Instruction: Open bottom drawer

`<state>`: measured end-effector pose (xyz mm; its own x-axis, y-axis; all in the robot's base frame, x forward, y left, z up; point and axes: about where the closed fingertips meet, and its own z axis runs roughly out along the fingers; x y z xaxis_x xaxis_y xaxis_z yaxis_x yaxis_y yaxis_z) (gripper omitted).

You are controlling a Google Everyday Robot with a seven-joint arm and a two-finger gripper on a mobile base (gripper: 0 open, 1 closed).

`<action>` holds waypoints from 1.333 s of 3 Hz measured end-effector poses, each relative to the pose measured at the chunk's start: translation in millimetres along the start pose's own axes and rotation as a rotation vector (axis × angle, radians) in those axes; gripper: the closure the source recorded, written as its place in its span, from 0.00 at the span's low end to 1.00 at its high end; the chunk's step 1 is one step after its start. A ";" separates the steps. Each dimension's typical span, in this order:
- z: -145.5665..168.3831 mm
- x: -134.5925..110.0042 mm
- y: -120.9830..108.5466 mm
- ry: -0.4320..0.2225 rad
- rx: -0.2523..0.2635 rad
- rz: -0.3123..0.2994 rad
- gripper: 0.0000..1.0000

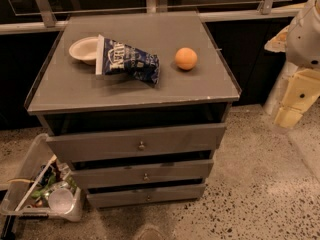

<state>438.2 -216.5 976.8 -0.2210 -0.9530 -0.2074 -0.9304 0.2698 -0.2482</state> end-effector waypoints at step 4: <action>72.6 7.8 51.5 -0.181 -0.051 -0.117 0.00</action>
Offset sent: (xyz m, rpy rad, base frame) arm -0.0100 0.0070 -0.0113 0.0110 -0.0173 0.0378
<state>409.8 -200.0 893.8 -0.0591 -0.9356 -0.3480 -0.9613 0.1473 -0.2328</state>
